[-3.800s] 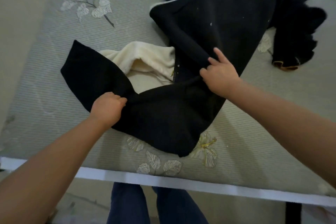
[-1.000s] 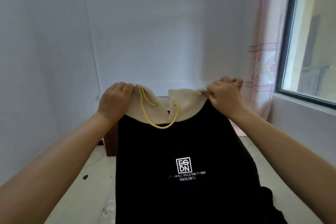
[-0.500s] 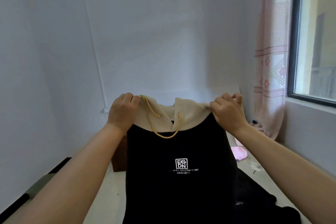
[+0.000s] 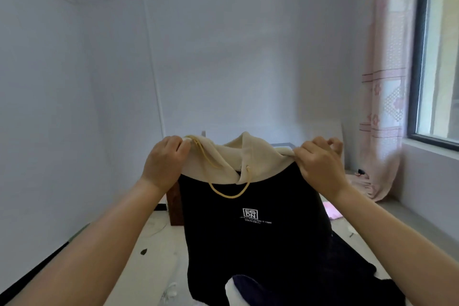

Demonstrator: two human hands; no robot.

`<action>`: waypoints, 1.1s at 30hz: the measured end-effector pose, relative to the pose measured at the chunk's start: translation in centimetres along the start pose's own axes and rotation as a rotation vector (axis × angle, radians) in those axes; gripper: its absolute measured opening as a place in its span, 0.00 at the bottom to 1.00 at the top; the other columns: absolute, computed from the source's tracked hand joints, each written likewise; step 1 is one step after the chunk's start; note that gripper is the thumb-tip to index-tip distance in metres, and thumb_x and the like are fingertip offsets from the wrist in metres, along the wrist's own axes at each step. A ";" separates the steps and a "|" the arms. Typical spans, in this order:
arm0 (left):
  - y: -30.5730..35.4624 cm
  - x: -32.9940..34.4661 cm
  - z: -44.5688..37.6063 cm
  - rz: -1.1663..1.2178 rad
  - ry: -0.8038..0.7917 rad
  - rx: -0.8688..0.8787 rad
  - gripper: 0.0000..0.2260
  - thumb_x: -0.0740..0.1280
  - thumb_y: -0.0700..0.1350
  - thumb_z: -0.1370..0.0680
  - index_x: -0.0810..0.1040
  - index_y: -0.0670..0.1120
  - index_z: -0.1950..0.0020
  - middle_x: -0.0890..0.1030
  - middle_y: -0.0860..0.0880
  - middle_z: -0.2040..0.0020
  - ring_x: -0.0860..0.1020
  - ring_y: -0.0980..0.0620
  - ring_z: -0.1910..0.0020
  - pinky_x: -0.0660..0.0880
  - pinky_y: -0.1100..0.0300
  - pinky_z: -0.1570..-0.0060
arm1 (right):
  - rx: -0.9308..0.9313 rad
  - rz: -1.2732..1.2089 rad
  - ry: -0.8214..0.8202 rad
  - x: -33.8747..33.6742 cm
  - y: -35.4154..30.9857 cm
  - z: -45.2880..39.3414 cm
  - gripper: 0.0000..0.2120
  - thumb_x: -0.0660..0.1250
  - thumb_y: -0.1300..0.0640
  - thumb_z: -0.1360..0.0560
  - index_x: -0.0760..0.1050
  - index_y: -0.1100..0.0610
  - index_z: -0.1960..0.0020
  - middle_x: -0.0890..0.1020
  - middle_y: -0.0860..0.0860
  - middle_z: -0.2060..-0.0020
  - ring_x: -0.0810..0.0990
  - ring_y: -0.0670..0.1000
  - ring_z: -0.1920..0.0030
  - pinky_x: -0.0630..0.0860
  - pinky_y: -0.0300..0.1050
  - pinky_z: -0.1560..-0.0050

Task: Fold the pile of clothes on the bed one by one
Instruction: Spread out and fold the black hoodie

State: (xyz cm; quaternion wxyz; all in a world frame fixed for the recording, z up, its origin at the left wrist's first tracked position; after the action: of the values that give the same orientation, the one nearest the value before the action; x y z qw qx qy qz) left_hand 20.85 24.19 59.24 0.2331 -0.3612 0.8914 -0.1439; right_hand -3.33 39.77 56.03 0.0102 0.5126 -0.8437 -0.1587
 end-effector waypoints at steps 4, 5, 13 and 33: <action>-0.4 -3.9 -0.2 -0.021 0.044 0.047 0.13 0.73 0.24 0.44 0.79 0.31 0.62 0.77 0.37 0.70 0.77 0.42 0.74 0.76 0.55 0.74 | -0.025 -0.013 0.052 -4.2 -0.7 -0.6 0.13 0.59 0.60 0.32 0.74 0.60 0.73 0.75 0.52 0.77 0.75 0.54 0.73 0.57 0.45 0.63; -0.6 -4.8 -0.3 -0.019 0.060 0.062 0.10 0.71 0.25 0.41 0.79 0.32 0.62 0.77 0.38 0.70 0.77 0.42 0.74 0.76 0.55 0.73 | -0.027 -0.017 0.057 -5.2 -0.9 -0.9 0.13 0.59 0.60 0.32 0.74 0.60 0.73 0.75 0.53 0.77 0.75 0.54 0.73 0.57 0.45 0.64; -2.5 -7.4 1.0 -0.057 0.049 0.185 0.12 0.56 0.33 0.31 0.78 0.36 0.67 0.76 0.41 0.72 0.76 0.45 0.76 0.75 0.60 0.75 | -0.050 -0.037 -0.012 -8.1 -3.7 -1.1 0.15 0.59 0.57 0.31 0.75 0.60 0.73 0.75 0.53 0.77 0.76 0.55 0.73 0.60 0.45 0.65; 9.5 25.4 32.4 0.313 -1.530 -0.301 0.24 0.58 0.43 0.21 0.55 0.46 0.26 0.55 0.45 0.26 0.54 0.43 0.28 0.60 0.50 0.32 | 0.113 -0.215 -1.736 18.2 -17.2 31.5 0.17 0.55 0.49 0.21 0.70 0.56 0.37 0.72 0.54 0.39 0.68 0.56 0.37 0.65 0.52 0.39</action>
State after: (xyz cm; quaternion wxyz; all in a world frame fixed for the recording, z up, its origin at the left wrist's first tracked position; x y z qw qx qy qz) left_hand 16.19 9.92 19.79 0.7469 -0.2580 0.5341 0.3006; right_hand -2.79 24.73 18.67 -0.6760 0.2872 -0.5072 -0.4510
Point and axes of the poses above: each hand's wrist, its own z-axis away from the middle knuckle, its own x-axis out of the palm, y = z × x, the point moved 2 cm from there along -z, towards the middle knuckle
